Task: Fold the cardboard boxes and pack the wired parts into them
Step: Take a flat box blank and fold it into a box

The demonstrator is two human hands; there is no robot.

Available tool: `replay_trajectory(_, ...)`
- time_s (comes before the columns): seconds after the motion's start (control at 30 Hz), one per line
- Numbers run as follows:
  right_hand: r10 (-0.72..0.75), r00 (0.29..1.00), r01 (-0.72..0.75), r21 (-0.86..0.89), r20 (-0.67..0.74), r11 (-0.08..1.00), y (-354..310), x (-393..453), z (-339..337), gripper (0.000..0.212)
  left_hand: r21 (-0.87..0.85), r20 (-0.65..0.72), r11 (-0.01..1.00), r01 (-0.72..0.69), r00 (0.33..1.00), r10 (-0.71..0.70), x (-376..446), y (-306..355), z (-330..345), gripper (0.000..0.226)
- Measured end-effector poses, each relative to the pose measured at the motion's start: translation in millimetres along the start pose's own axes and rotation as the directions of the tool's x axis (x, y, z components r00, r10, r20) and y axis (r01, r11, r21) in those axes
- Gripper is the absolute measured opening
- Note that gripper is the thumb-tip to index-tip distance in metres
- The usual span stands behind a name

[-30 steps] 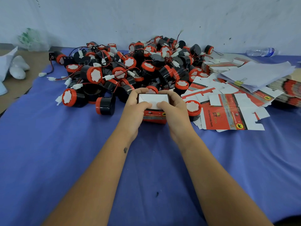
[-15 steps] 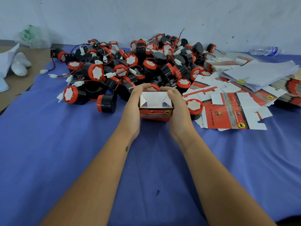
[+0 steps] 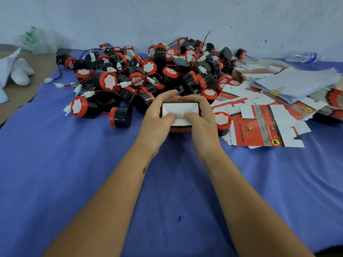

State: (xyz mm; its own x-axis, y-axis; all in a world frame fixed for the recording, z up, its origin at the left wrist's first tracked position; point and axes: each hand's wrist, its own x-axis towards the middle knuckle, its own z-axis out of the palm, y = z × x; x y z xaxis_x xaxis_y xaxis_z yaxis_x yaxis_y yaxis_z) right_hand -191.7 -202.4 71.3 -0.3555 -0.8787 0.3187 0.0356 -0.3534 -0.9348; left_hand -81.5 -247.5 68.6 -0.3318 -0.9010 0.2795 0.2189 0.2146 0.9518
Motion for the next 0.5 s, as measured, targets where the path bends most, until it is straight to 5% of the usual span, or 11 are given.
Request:
replay_trajectory(0.2,-0.013,0.999,0.008,0.143,0.037,0.99,-5.0,-1.6,1.3,0.029,-0.213,-0.056,0.963,0.165,0.982,-0.18,4.8,9.3,2.0,0.035)
replay_trajectory(0.37,-0.246,0.966,0.252,-0.073,0.086,0.965,-7.9,-6.6,0.3,0.025,0.104,-0.036,0.922,0.373,0.928,-0.371,2.8,10.6,-6.4,0.059)
replay_trajectory(0.5,-0.288,0.957,0.289,-0.191,0.034,0.938,-4.8,-9.2,3.5,0.017,-0.054,0.018,0.95,0.307,0.952,-0.306,3.1,12.4,-2.1,0.033)
